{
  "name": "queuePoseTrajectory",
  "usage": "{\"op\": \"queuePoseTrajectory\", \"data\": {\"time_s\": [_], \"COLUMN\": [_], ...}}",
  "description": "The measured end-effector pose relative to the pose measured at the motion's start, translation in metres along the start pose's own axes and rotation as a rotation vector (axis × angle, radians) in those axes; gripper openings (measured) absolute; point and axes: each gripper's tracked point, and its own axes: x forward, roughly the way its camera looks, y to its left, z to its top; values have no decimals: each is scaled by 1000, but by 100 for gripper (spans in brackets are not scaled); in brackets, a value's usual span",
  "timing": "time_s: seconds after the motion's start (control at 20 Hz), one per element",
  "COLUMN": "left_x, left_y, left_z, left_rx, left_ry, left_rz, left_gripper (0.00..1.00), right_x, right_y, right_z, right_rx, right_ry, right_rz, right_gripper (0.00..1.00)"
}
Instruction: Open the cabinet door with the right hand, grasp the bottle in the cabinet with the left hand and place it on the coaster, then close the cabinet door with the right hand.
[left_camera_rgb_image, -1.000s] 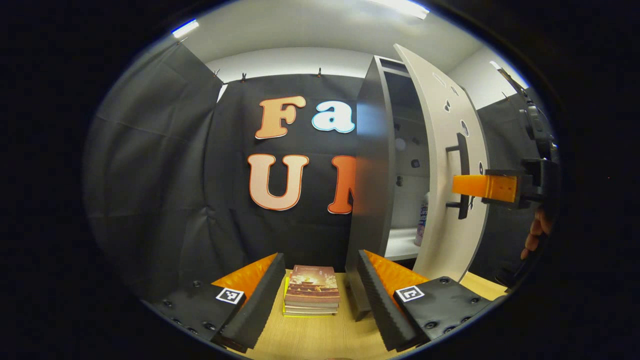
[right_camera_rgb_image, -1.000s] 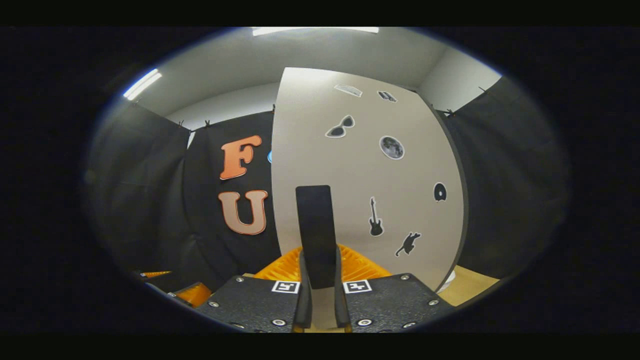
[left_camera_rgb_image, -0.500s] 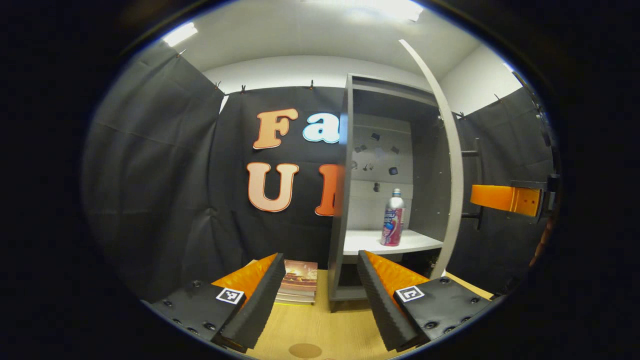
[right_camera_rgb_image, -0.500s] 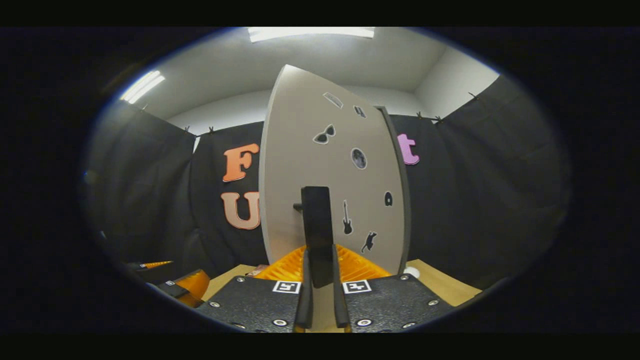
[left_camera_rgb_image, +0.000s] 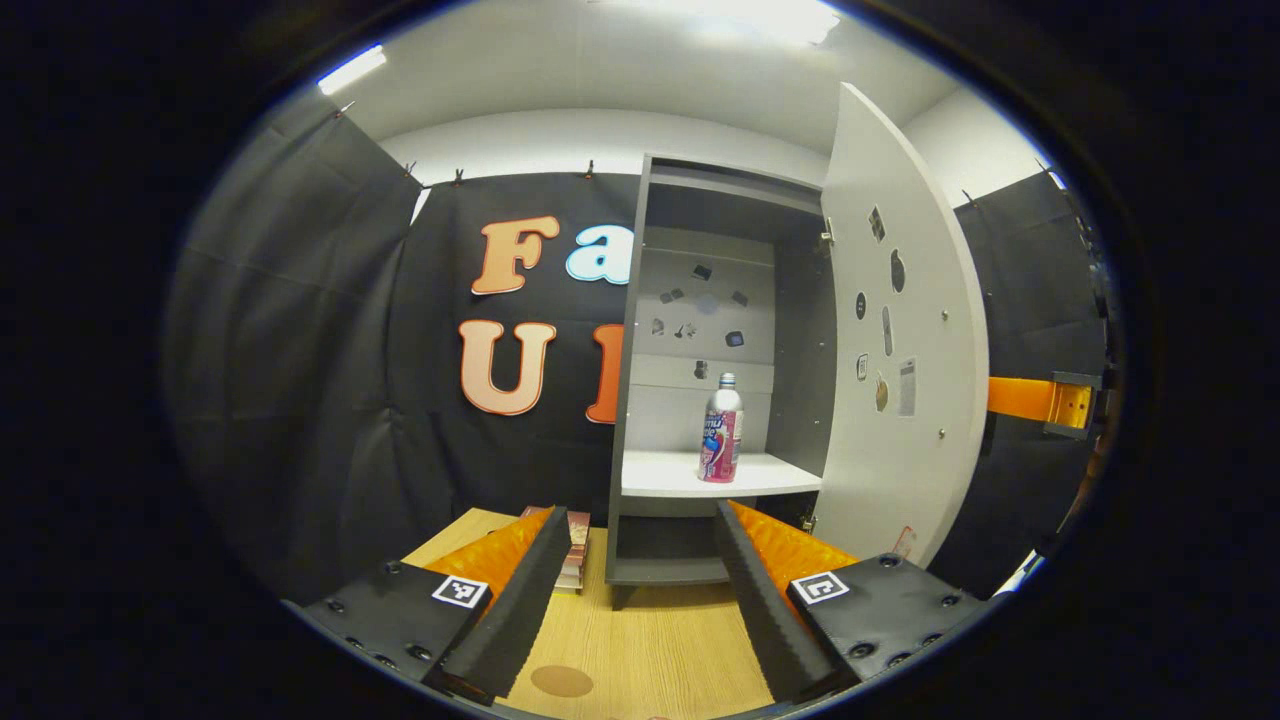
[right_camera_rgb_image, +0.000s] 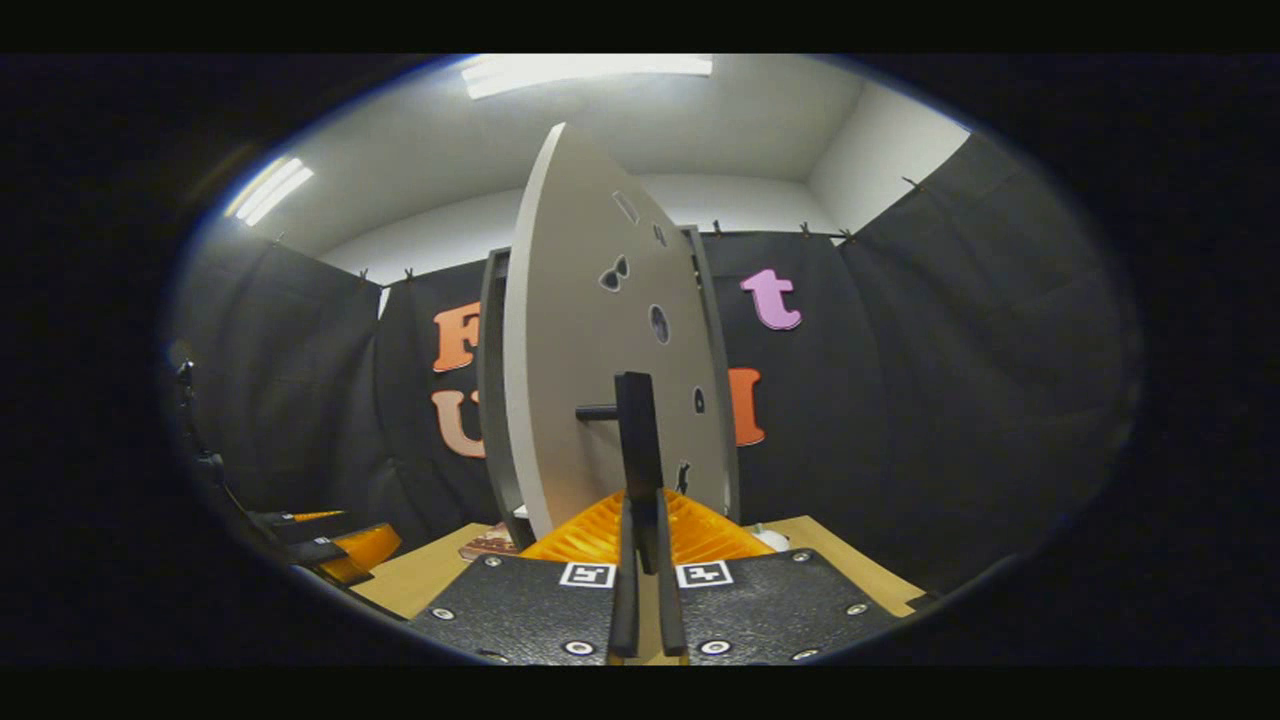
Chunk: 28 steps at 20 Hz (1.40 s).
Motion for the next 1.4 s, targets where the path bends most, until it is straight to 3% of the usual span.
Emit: {"op": "queuePoseTrajectory", "data": {"time_s": [0.05,0.1,0.35,0.45,0.5,0.55,0.6,0.65,0.7,0.8,0.9,0.95,1.05,1.15,1.2,1.25,1.3,1.35,1.4], "left_x": [2,5,11,15,16,16,19,19,20,23,27,31,36,45,51,57,68,79,91], "left_y": [1,-1,-4,-7,-10,-13,-17,-19,-23,-29,-35,-37,-41,-43,-45,-46,-49,-51,-53], "left_z": [3,4,-3,-3,-4,-5,-6,-6,-5,-4,0,2,-1,-1,-2,-3,-5,-6,-6], "left_rx": [0,-4,-28,-50,-56,-58,-56,-54,-53,-53,-58,-62,-67,-73,-76,-78,-77,-70,-62], "left_ry": [-10,-14,10,16,20,24,28,27,24,26,23,24,36,40,42,43,41,38,33], "left_rz": [-1,-4,-19,-31,-34,-40,-47,-51,-57,-74,-91,-98,-103,-111,-119,-131,-148,-162,-172], "left_gripper": [94,95,94,95,95,94,94,94,94,94,95,95,94,95,95,94,95,95,95], "right_x": [1,2,3,2,2,1,-1,-5,-9,-21,-37,-45,-56,-61,-60,-57,-52,-45,-39], "right_y": [-8,-17,-70,-88,-94,-97,-97,-97,-97,-98,-89,-78,-55,-32,-20,-11,-2,7,13], "right_z": [3,4,12,17,17,17,16,18,20,24,31,34,33,28,23,19,12,3,-4], "right_rx": [-6,-6,-45,-60,-54,-35,-2,31,55,65,42,20,-29,-49,-48,-53,-67,-85,-100], "right_ry": [-2,-3,-27,-41,-34,-29,-23,-27,-36,-42,-54,-60,-61,-51,-46,-40,-32,-24,-21], "right_rz": [-21,-37,-84,-92,-88,-78,-73,-71,-72,-92,-96,-80,-41,-13,-2,0,-1,-6,-26], "right_gripper": [3,7,7,0,12,0,12,3,4,13,16,0,18,28,26,38,42,55,54]}}
